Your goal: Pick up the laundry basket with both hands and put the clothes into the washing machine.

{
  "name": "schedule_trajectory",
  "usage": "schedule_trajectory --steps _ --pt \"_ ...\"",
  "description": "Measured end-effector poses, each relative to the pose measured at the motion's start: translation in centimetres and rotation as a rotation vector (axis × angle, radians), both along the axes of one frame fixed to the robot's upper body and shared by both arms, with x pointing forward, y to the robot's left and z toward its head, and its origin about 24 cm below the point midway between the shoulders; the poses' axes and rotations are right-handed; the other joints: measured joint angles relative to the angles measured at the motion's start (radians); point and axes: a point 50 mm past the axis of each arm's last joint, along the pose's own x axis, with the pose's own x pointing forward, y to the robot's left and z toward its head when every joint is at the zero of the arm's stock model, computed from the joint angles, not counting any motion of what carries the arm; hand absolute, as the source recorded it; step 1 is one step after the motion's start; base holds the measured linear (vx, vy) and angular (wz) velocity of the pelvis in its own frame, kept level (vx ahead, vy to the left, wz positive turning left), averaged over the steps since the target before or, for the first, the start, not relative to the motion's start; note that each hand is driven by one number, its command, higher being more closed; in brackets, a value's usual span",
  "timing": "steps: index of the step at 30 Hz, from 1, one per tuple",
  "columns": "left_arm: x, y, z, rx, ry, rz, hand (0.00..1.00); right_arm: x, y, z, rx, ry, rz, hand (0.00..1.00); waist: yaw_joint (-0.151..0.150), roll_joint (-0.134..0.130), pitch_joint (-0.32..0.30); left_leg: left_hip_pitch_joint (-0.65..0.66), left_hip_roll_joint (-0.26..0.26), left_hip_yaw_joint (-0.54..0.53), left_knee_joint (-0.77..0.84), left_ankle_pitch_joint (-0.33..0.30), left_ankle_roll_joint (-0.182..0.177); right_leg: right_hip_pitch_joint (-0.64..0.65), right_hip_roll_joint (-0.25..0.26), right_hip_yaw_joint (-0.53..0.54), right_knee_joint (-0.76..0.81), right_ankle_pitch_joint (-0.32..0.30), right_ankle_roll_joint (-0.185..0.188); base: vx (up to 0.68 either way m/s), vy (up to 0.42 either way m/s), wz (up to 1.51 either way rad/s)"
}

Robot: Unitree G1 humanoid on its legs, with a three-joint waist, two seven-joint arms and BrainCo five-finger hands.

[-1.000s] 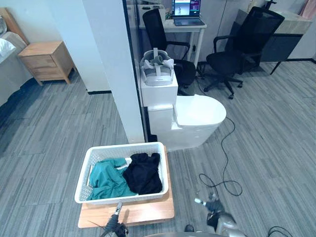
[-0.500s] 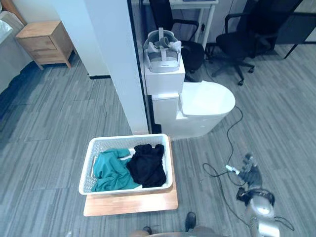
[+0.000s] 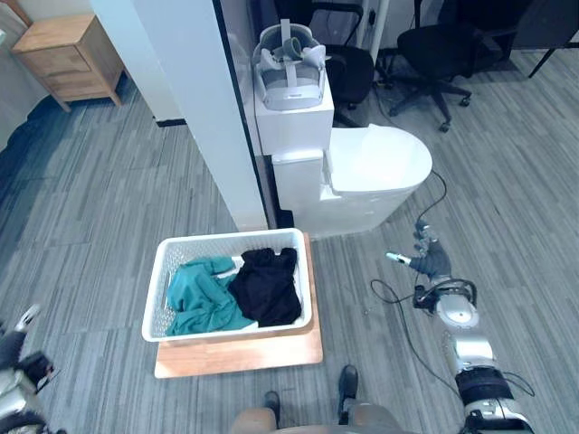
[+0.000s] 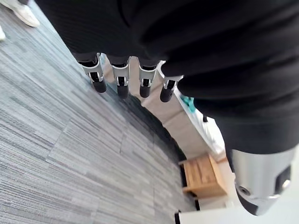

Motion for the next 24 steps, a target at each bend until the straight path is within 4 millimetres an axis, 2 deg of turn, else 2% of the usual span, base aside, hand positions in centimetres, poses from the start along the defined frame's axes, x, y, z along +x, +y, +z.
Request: schedule_trajectory --steps 1,3,4,7,12,13,19,21,24 --pt "0.9 -0.3 0.2 0.009 0.004 -0.030 0.00 0.1 0.0 -0.3 0.010 0.023 -0.006 0.00 0.000 -0.002 0.008 -0.002 0.000 -0.001 -0.003 0.003 0.005 0.000 0.001 -0.001 -0.006 0.007 -0.004 -0.16 -0.031 -0.05" --pt "3.9 -2.0 0.8 0.042 0.027 -0.149 0.00 0.7 0.2 -1.1 0.034 0.085 -0.030 0.00 -0.001 -0.009 0.037 -0.015 0.000 -0.002 -0.004 0.012 0.007 -0.011 0.000 0.001 -0.014 0.021 -0.007 -0.14 -0.035 -0.02" --pt "4.6 -2.3 0.9 0.052 0.032 -0.177 0.00 0.9 0.2 -1.2 0.047 0.097 -0.040 0.00 -0.001 -0.010 0.044 -0.018 -0.001 -0.002 -0.004 0.013 0.005 -0.015 0.000 0.003 -0.014 0.025 -0.008 -0.13 -0.030 -0.09" --pt "7.6 -4.3 2.5 0.120 -0.001 -0.308 0.00 1.9 -0.4 -0.7 0.103 0.100 -0.108 0.00 0.000 -0.016 0.095 -0.039 0.004 0.015 -0.004 0.019 -0.004 -0.046 0.003 0.023 -0.014 0.042 -0.017 -0.09 -0.031 -0.17" --pt "8.7 -5.6 2.4 0.101 -0.026 -0.335 0.00 2.4 -1.0 -0.8 0.121 0.129 -0.146 0.00 0.000 -0.016 0.132 -0.058 0.020 0.046 0.006 0.019 -0.006 -0.077 0.021 0.051 -0.011 0.054 -0.030 -0.01 -0.032 -0.20" --pt "9.4 -5.9 2.8 0.111 -0.037 -0.342 0.00 3.0 -1.1 -0.2 0.121 0.125 -0.149 0.00 0.000 -0.015 0.158 -0.061 0.021 0.049 0.011 0.019 -0.006 -0.079 0.023 0.054 -0.009 0.056 -0.032 0.00 -0.019 -0.10" --pt "12.6 -6.9 6.0 0.123 -0.150 -0.343 0.00 6.0 -0.7 3.0 0.119 0.057 -0.128 0.00 0.009 -0.020 0.224 -0.124 0.021 0.050 0.047 0.018 -0.007 -0.136 0.023 0.060 0.011 0.067 -0.038 -0.02 -0.002 -0.01" --pt "13.6 -7.2 7.4 0.135 -0.199 -0.332 0.00 6.7 -0.5 3.8 0.119 0.045 -0.124 0.00 0.022 -0.020 0.255 -0.141 0.022 0.051 0.068 0.013 -0.008 -0.144 0.024 0.063 0.011 0.071 -0.041 0.00 0.000 0.00" --pt "13.6 -7.1 7.5 0.128 -0.213 -0.315 0.00 6.9 -0.5 4.0 0.119 0.043 -0.122 0.00 0.027 -0.020 0.255 -0.165 0.024 0.049 0.081 0.010 -0.010 -0.163 0.026 0.064 0.014 0.072 -0.041 0.00 0.000 0.00"
